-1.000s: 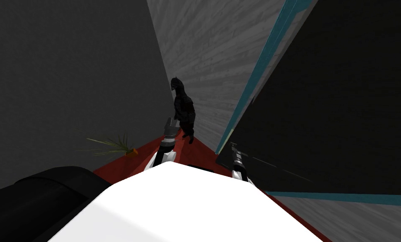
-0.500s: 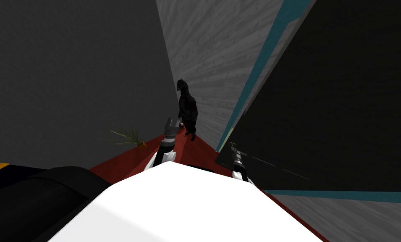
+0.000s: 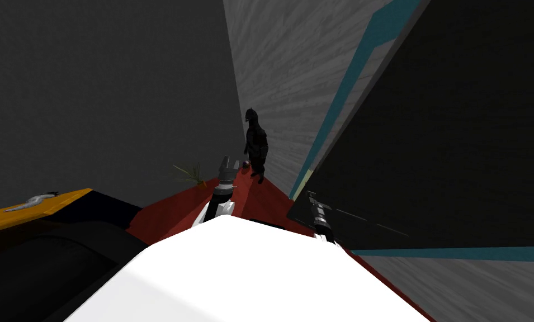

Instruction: Pull the door open

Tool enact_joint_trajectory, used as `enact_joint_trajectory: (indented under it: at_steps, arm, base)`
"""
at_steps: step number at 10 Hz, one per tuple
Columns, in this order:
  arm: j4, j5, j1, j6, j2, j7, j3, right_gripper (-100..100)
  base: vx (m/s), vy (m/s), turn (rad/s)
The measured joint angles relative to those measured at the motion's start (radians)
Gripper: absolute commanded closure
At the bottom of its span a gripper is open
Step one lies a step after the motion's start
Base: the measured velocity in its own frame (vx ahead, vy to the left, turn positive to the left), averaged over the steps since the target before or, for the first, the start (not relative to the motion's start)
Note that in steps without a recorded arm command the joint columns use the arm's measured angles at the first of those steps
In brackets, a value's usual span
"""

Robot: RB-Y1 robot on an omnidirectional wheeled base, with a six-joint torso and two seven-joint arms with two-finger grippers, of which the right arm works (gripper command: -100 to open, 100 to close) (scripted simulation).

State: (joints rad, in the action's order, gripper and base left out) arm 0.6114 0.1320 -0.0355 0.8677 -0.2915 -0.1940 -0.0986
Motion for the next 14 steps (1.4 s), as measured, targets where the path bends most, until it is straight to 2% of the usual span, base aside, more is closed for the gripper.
enact_joint_trajectory:
  at_steps: [2,3,6,8,9,11,13,14]
  arm:
    - [0.012,-0.011,0.017,0.008,-0.01,-0.027,0.02,100]
    - [0.011,-0.012,0.02,0.007,-0.009,-0.029,0.023,100]
    - [0.017,-0.022,0.041,0.035,-0.038,-0.063,0.041,100]
    - [0.034,-0.031,0.067,0.049,-0.053,-0.087,0.059,100]
    - [0.019,-0.036,0.066,0.066,-0.063,-0.1,0.068,100]
    - [0.025,-0.045,0.087,0.084,-0.079,-0.126,0.086,100]
    - [0.026,-0.049,0.099,0.092,-0.083,-0.134,0.094,100]
    - [0.014,-0.053,0.1,0.114,-0.092,-0.144,0.1,100]
  base:
    - [-0.146,-0.05,0.063]
    - [-0.125,-0.006,0.119]
    - [-0.219,-0.048,0.151]
    - [-0.237,-0.036,0.108]
    - [-0.221,-0.062,0.111]
    - [-0.162,-0.044,0.082]
    - [-0.174,-0.059,0.153]
    - [-0.235,-0.056,0.149]
